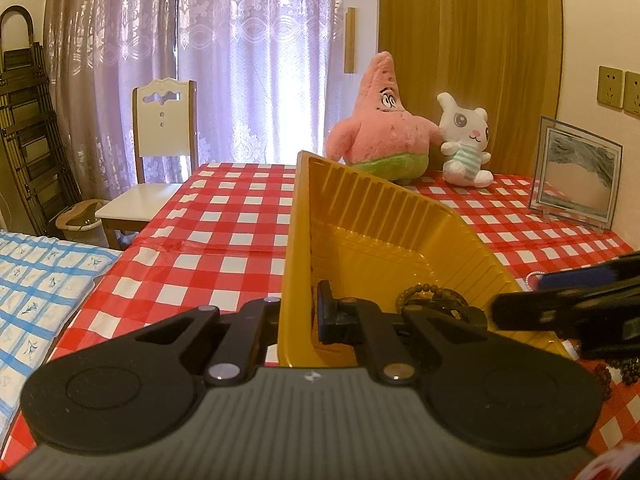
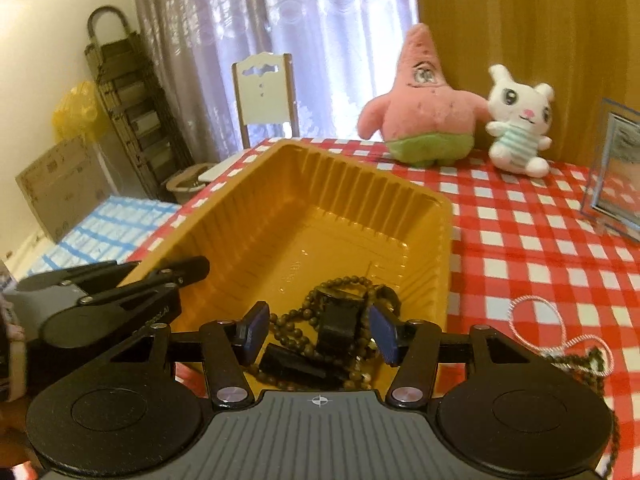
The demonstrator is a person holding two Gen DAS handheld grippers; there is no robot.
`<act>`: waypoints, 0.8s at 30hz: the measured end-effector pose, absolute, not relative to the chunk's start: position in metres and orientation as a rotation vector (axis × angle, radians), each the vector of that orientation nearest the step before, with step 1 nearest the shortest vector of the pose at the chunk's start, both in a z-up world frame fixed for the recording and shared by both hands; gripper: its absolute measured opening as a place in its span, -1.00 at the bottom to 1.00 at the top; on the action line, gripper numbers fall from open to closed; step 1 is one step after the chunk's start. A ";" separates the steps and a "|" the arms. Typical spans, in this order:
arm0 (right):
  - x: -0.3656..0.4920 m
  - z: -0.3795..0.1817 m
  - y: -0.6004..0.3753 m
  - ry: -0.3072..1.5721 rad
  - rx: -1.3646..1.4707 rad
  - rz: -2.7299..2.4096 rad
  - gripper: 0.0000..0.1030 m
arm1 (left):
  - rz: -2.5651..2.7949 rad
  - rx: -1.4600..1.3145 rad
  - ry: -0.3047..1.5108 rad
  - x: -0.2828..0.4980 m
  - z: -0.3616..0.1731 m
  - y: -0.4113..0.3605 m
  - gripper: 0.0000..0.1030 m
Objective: Organize jewelry
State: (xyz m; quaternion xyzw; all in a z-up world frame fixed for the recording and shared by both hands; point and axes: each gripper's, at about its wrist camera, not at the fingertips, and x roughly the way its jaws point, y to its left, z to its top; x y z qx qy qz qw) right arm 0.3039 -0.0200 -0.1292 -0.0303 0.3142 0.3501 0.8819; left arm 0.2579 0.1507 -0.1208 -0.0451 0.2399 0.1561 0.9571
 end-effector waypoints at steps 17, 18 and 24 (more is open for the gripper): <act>0.278 -0.137 -0.151 0.805 0.047 0.465 0.08 | 0.334 -0.091 0.485 0.255 -0.118 0.148 -0.89; 0.276 -0.140 -0.155 0.812 0.039 0.454 0.08 | 0.336 -0.088 0.485 0.255 -0.118 0.148 -0.89; 0.272 -0.159 -0.157 0.873 -0.032 0.459 0.07 | 0.351 -0.082 0.492 0.256 -0.117 0.148 -0.90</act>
